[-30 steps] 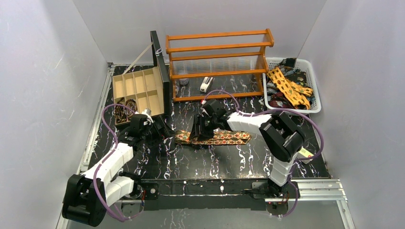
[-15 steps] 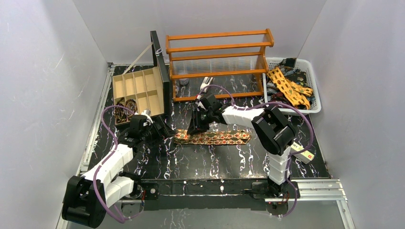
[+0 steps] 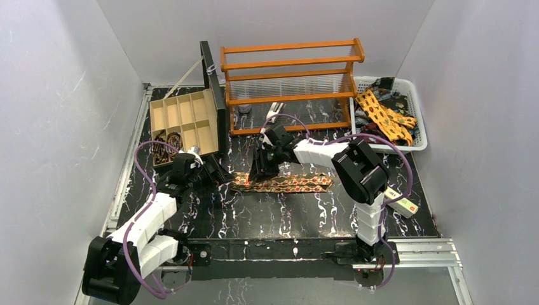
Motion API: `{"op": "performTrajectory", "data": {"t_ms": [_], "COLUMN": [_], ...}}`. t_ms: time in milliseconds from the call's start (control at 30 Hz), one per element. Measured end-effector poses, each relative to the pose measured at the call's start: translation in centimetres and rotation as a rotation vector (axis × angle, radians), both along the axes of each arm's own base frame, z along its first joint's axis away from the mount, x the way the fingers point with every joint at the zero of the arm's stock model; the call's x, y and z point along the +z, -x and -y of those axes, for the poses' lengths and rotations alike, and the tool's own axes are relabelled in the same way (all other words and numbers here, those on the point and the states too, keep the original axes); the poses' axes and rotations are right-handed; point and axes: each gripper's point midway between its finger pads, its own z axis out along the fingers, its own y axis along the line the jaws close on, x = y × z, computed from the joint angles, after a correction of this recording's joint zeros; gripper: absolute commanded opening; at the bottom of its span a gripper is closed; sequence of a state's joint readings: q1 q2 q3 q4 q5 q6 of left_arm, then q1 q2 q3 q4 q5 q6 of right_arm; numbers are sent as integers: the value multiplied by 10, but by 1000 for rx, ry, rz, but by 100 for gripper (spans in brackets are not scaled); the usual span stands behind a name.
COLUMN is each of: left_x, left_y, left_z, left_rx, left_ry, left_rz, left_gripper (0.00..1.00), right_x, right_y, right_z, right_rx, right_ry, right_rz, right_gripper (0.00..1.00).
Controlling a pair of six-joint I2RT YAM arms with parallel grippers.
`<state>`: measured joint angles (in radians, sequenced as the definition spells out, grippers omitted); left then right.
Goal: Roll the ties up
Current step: Roll the tie at the center of the board.
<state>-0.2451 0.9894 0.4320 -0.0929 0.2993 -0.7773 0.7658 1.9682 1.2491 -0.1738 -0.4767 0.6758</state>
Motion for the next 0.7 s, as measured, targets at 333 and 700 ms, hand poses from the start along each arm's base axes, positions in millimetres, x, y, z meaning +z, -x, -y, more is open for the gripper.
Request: {"op": "performTrajectory", "data": {"t_ms": [333, 700], "left_x": [-1, -5], "left_y": [1, 2], "left_z": [-1, -1], "left_rx": [1, -4], "left_ry": [-4, -10], "left_rz": [-2, -19], "left_gripper": [84, 81], "right_x": [16, -2], "right_y": [-3, 11], "right_z": [-5, 3], "right_rx": [-28, -75], "right_ry": [-45, -27], "right_rz": [10, -81], "right_gripper": [46, 46]}}
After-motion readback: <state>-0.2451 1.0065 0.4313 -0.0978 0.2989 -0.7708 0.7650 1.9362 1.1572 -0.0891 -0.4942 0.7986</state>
